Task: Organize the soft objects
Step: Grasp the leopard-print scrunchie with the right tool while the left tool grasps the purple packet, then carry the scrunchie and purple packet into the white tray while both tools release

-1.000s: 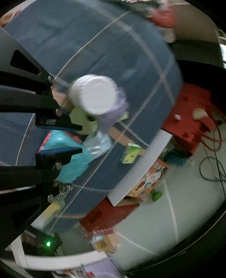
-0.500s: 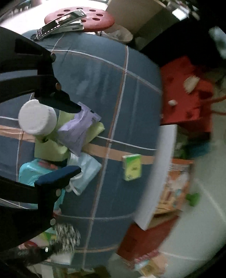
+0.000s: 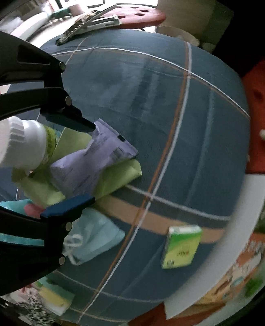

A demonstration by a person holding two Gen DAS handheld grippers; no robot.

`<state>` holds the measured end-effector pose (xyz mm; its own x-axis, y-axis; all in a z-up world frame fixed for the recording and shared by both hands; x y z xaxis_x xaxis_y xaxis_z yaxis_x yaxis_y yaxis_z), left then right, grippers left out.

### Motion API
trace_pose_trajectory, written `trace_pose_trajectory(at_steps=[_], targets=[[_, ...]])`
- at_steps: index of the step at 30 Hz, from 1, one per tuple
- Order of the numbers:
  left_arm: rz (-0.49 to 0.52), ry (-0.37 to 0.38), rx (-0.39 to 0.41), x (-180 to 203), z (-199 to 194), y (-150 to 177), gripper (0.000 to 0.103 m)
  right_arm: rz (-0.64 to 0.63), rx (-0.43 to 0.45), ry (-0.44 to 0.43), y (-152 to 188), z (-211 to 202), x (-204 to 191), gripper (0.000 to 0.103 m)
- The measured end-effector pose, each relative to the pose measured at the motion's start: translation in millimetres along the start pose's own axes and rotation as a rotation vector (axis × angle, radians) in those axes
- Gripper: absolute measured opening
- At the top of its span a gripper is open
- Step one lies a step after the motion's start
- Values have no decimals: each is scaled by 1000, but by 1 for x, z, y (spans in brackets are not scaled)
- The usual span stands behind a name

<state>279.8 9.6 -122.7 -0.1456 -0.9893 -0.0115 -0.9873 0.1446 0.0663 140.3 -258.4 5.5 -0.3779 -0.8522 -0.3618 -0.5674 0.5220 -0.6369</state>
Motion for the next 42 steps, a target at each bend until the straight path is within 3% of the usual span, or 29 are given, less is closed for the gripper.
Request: trace_pose_trajectory(at_steps=[2, 3, 5, 8, 17, 22, 23, 26, 31, 42], targets=[[-23, 13, -8, -3, 4, 0, 66, 2, -3, 1, 1, 1, 0, 16], [-23, 9, -13, -4, 6, 0, 73, 2, -5, 1, 1, 2, 1, 16], [-18, -10, -30, -7, 11, 2, 77, 4, -6, 1, 1, 2, 1, 16], [-26, 27, -44, -8, 18, 6, 82, 6, -4, -1, 0, 2, 1, 16], [-98, 122, -66, -25, 32, 9, 82, 11, -2, 0, 0, 1, 2, 16], [-95, 98, -61, -31, 37, 11, 82, 12, -1, -1, -1, 1, 3, 16], [-82, 94, -58, -30, 38, 11, 82, 13, -1, -1, -1, 1, 3, 16], [-82, 113, -51, -23, 37, 12, 66, 14, 0, 0, -1, 1, 3, 16], [-71, 82, -20, -25, 31, 13, 53, 18, -5, 0, -1, 1, 2, 16], [-90, 109, 83, -53, -7, 17, 48, 51, 3, 3, -5, -3, 11, 16]])
Point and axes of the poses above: each gripper's, at about its wrist camera, not at the fingertips, and z roughly the way its jaws point, x to its right, y to its underside, the point moved 9 cm from there along z, roughly the way its jaws point, and after that the axes turned 13 degrees about z, right-handed, at the moved point
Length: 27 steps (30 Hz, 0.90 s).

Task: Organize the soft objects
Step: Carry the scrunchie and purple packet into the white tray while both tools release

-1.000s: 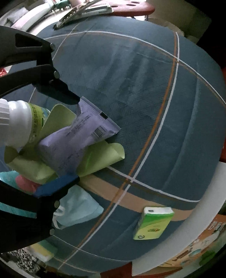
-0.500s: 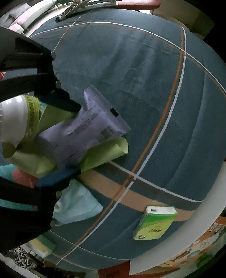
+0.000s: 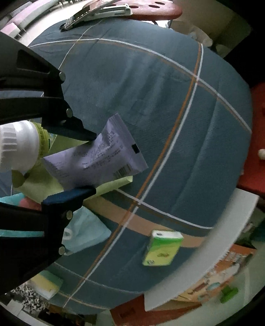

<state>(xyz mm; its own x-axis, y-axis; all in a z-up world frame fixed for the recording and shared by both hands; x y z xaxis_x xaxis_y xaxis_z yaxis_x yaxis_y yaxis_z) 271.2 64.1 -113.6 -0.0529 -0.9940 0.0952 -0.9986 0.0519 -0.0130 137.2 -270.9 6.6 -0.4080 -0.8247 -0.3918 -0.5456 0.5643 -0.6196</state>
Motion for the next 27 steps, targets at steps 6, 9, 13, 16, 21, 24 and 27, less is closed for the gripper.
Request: trace_pose_trajectory(at_steps=[6, 9, 13, 16, 21, 24, 27], targets=[[-15, 9, 82, -11, -39, 8, 48, 28, 8, 1, -4, -4, 10, 16], [-5, 10, 137, -6, -71, 14, 48, 48, 21, -2, -9, -10, 17, 16], [73, 39, 288, 32, -127, 22, 48, 80, 43, 4, -17, -20, 32, 16], [164, 68, 382, 77, -144, 32, 48, 102, 57, 31, -22, -28, 49, 16], [281, 198, 468, 155, -149, 68, 48, 151, 87, 135, -32, -43, 92, 16], [350, 220, 464, 197, -133, 87, 48, 197, 103, 180, -37, -51, 119, 16], [438, 237, 445, 244, -125, 103, 48, 248, 113, 227, -40, -56, 147, 16]])
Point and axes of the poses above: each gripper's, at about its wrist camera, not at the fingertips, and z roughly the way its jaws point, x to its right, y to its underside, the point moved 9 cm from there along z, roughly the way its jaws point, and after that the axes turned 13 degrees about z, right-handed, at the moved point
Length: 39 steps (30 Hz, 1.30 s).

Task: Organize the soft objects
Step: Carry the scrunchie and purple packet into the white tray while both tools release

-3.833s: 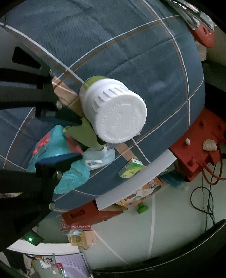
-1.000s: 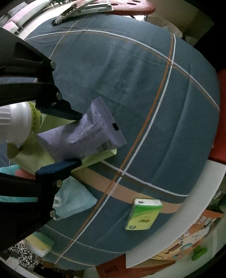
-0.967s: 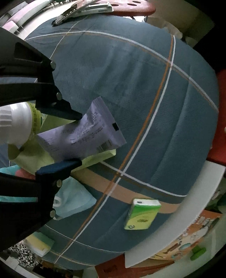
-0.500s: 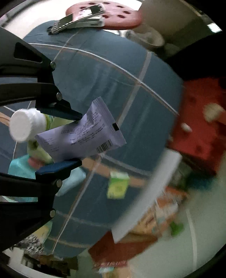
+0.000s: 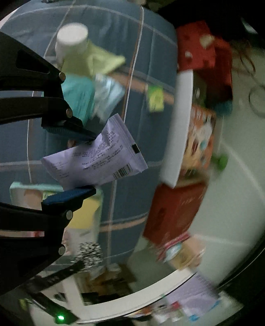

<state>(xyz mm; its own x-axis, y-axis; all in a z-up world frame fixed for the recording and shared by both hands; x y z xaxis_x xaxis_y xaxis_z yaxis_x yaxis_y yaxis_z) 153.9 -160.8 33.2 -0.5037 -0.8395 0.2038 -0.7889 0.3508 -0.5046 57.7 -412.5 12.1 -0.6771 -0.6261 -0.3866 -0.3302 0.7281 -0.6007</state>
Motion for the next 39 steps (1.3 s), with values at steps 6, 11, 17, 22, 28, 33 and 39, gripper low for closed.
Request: trace_pose_trajectory(at_steps=[6, 11, 17, 22, 28, 33, 39], targets=[[130, 94, -55, 77, 52, 9, 48, 95, -8, 63, -12, 9, 45, 16], [209, 156, -110, 125, 100, 13, 48, 153, -20, 99, -15, 20, 69, 17], [261, 187, -152, 156, 133, 22, 50, 180, -38, 132, -13, 24, 83, 20], [240, 184, -141, 147, 132, 24, 78, 163, -49, 160, -10, 26, 81, 23], [195, 117, -93, 118, 115, 24, 86, 111, -56, 220, -9, 25, 77, 56], [162, 12, -58, 84, 102, 31, 87, 42, -70, 288, -4, 23, 70, 75], [130, -101, -14, 48, 84, 27, 88, -26, -75, 311, 2, 23, 55, 92]])
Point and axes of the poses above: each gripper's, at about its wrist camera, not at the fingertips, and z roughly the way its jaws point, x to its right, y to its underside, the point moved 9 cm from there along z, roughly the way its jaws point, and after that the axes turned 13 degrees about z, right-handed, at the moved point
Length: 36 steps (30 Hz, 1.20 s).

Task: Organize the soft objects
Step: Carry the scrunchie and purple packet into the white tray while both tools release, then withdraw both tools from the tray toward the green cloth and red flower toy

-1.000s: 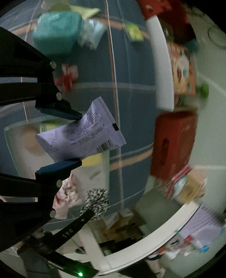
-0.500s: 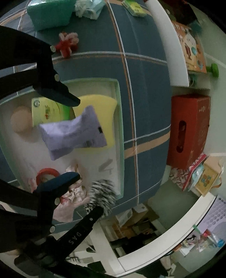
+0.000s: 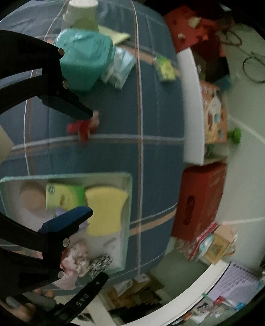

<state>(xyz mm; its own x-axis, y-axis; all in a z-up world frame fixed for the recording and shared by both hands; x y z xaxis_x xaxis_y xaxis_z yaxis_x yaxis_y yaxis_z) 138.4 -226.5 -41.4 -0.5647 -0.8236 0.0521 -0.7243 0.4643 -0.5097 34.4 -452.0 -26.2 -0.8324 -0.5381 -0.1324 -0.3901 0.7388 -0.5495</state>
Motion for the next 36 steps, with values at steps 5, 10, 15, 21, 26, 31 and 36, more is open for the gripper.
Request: trace_pose_trajectory(at_steps=[5, 10, 15, 21, 26, 31, 36], targets=[[-56, -28, 14, -26, -8, 1, 97, -46, 14, 15, 3, -5, -13, 97], [-126, -36, 25, -53, -17, 8, 97, -82, 20, -39, 10, -13, -38, 97], [-221, -122, 83, -107, -45, 15, 97, -186, 19, -146, 30, -26, -87, 97], [-362, -198, 121, -177, -74, 39, 97, -292, 10, -225, 58, -37, -138, 97], [-461, -256, 128, -222, -88, 63, 97, -369, -20, -288, 88, -40, -176, 97], [-513, -252, 126, -246, -92, 78, 97, -416, -61, -323, 113, -36, -202, 97], [-479, -210, 95, -258, -80, 64, 97, -463, -76, -333, 127, -30, -216, 96]])
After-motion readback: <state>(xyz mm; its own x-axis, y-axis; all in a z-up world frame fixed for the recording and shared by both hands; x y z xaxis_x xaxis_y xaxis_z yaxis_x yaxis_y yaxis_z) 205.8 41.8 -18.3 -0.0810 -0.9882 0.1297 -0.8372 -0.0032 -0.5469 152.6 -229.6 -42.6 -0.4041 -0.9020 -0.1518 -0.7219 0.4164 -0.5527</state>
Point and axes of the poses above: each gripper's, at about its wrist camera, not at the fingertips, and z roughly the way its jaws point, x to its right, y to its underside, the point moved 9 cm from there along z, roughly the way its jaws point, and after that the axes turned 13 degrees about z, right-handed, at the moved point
